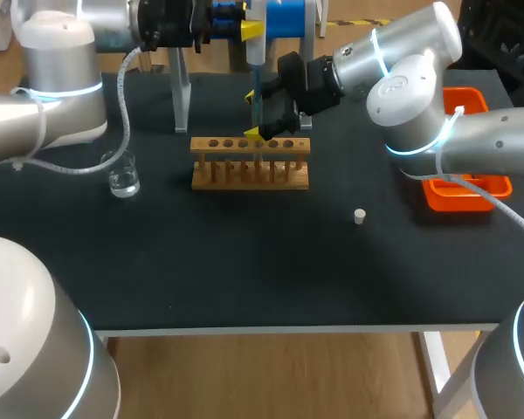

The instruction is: Invert the test tube, pick up the pipette, mount the tip to pipette, aspirate from beaker and dispense into the tube, eject the tip, return the pipette, and cap with the stopper.

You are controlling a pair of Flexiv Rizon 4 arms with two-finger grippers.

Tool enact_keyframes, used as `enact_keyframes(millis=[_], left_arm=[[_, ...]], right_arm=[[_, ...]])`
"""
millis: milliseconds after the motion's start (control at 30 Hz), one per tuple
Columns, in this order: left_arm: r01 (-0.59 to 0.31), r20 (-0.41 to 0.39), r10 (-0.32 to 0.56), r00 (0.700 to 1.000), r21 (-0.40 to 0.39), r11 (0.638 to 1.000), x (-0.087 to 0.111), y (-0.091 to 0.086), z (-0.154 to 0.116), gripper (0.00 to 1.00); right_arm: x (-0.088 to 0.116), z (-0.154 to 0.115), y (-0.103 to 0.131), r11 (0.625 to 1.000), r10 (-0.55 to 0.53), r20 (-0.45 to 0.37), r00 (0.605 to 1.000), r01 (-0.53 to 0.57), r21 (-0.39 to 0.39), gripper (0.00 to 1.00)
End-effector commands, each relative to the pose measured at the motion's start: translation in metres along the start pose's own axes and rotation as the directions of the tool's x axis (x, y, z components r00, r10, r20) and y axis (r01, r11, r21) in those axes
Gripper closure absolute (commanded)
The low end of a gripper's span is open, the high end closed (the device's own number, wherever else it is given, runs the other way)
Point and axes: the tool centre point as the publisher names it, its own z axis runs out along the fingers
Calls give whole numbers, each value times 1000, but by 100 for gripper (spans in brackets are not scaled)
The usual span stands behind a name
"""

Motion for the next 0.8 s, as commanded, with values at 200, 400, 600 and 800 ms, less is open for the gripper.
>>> enact_keyframes(millis=[200, 400, 600, 800], left_arm=[[6, -9, -6, 1000, 1, 1000, -4, 2, 0, 100], [12, -9, -12, 1000, 0, 1000, -4, 1, 0, 100], [12, -9, -12, 1000, 0, 1000, -4, 1, 0, 100], [12, -9, -12, 1000, 0, 1000, -4, 1, 0, 100]], right_arm=[[1, -2, 1, 1000, 0, 0, 1000, 0, 2, 0], [1, -2, 1, 1000, 0, 0, 1000, 0, 2, 0], [1, -2, 1, 1000, 0, 0, 1000, 0, 2, 0], [1, -2, 1, 1000, 0, 0, 1000, 0, 2, 0]])
